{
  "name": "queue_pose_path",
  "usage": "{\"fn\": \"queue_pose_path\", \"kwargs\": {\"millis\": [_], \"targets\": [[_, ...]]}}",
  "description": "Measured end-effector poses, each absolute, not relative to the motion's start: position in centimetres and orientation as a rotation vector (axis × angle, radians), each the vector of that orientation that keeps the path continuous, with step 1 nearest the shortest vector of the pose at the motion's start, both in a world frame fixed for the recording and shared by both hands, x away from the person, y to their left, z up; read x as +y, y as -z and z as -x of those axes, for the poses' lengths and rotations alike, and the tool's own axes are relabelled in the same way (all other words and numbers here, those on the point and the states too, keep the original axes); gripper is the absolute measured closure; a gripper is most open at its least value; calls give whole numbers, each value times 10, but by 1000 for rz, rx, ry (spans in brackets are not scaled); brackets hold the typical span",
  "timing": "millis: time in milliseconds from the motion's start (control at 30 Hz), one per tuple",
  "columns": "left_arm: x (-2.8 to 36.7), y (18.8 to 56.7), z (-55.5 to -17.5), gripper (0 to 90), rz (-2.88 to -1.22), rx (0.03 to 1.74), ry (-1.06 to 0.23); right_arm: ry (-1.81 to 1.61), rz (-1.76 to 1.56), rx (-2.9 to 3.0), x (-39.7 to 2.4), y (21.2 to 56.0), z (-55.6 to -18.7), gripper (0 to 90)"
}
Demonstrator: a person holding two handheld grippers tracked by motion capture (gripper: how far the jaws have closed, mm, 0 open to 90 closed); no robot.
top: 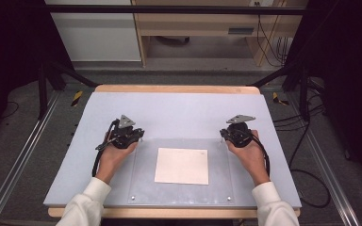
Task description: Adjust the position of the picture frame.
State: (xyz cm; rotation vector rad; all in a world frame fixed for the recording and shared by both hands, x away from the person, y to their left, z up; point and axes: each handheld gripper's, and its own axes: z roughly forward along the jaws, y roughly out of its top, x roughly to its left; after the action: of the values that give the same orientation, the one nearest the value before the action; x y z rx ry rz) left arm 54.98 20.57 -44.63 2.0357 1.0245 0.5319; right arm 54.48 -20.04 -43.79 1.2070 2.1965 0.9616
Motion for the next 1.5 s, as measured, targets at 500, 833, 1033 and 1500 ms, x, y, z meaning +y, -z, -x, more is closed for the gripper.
{"fn": "queue_pose_path", "kwargs": {"millis": [500, 833, 1033, 1500], "targets": [[205, 443, -554, 848, -2060, 1060, -502, -958, -1244, 2216, -200, 436, -549, 857], [205, 438, -565, 849, -2114, 1070, -451, -920, -1306, 2248, -198, 432, -561, 858], [206, 435, -573, 849, -2149, 1078, -396, -908, -1330, 2261, -198, 431, -565, 858], [210, 434, -588, 849, -2136, 1105, -283, -927, -1394, 2296, -201, 429, -577, 860]]}}
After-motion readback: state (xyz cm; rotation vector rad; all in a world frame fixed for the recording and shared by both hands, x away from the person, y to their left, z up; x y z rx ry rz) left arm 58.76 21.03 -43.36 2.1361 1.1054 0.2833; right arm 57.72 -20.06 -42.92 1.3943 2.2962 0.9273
